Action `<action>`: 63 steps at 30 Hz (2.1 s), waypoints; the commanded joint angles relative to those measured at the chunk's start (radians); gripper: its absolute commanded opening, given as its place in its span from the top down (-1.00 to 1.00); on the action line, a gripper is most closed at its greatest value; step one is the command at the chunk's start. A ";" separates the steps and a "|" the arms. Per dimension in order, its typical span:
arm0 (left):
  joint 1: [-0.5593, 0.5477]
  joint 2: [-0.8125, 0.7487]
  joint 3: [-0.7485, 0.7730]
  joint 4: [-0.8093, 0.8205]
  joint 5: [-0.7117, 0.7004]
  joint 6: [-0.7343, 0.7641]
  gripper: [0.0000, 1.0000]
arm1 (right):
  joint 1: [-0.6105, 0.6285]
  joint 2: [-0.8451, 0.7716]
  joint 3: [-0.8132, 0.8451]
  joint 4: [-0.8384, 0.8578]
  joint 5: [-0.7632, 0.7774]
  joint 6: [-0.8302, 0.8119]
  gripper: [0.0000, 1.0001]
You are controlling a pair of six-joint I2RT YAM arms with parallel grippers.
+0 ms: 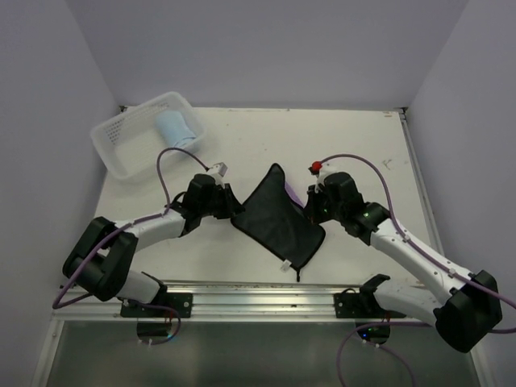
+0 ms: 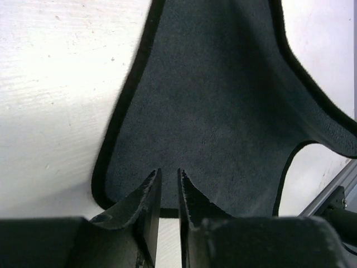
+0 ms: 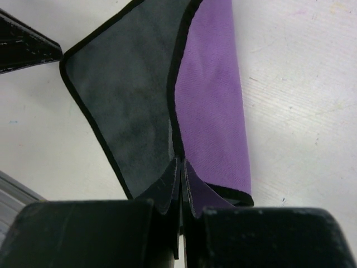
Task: Roll the towels
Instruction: Fold the towel
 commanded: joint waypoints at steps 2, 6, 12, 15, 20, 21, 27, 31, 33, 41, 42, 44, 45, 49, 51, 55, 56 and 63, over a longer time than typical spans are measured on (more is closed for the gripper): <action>-0.014 0.017 -0.054 0.157 -0.025 -0.071 0.64 | 0.032 -0.041 0.011 -0.067 0.003 0.023 1.00; -0.014 0.052 -0.071 0.164 -0.037 -0.082 0.72 | 0.052 -0.054 0.002 -0.116 0.009 0.048 1.00; -0.014 0.107 -0.084 0.172 -0.060 -0.077 0.78 | 0.102 -0.103 -0.057 -0.119 0.003 0.094 1.00; -0.014 0.135 -0.078 0.172 -0.073 -0.071 0.81 | 0.113 -0.125 -0.060 -0.121 -0.014 0.111 1.00; -0.014 0.178 -0.063 0.169 -0.102 -0.068 0.87 | 0.151 -0.148 -0.057 -0.139 -0.026 0.132 1.00; -0.014 0.187 -0.061 0.169 -0.106 -0.071 0.87 | 0.160 -0.149 -0.052 -0.151 -0.034 0.135 1.00; -0.014 0.216 -0.052 0.166 -0.132 -0.072 0.88 | 0.197 -0.183 -0.031 -0.185 -0.066 0.157 1.00; -0.014 0.236 -0.038 0.158 -0.131 -0.071 0.89 | 0.222 -0.206 -0.032 -0.184 -0.090 0.175 1.00; -0.014 0.236 -0.029 0.152 -0.132 -0.063 0.89 | 0.245 -0.215 -0.041 -0.176 -0.096 0.180 1.00; -0.014 0.241 0.015 0.122 -0.146 -0.040 0.90 | 0.395 -0.162 -0.072 -0.096 -0.048 0.230 1.00; -0.013 0.241 0.018 0.117 -0.146 -0.040 0.90 | 0.436 -0.153 -0.072 -0.075 -0.028 0.235 1.00; -0.014 0.241 0.021 0.112 -0.146 -0.037 0.90 | 0.473 -0.119 -0.069 -0.058 -0.003 0.247 1.00; -0.014 0.239 0.023 0.111 -0.148 -0.037 0.90 | 0.510 -0.110 -0.066 -0.041 0.006 0.249 1.00; -0.014 0.237 0.018 0.109 -0.151 -0.037 0.91 | 0.578 -0.059 -0.063 0.017 0.035 0.270 1.00; -0.014 0.237 0.018 0.111 -0.149 -0.039 0.91 | 0.611 -0.025 -0.057 0.051 0.045 0.278 1.00; -0.013 0.233 0.015 0.109 -0.151 -0.039 0.91 | 0.668 0.034 -0.031 0.095 0.068 0.289 1.00; -0.014 0.230 0.017 0.109 -0.151 -0.039 0.91 | 0.677 0.045 -0.028 0.106 0.069 0.298 1.00; -0.014 0.216 0.020 0.099 -0.149 -0.031 0.88 | 0.713 0.154 0.006 0.133 0.060 0.312 1.00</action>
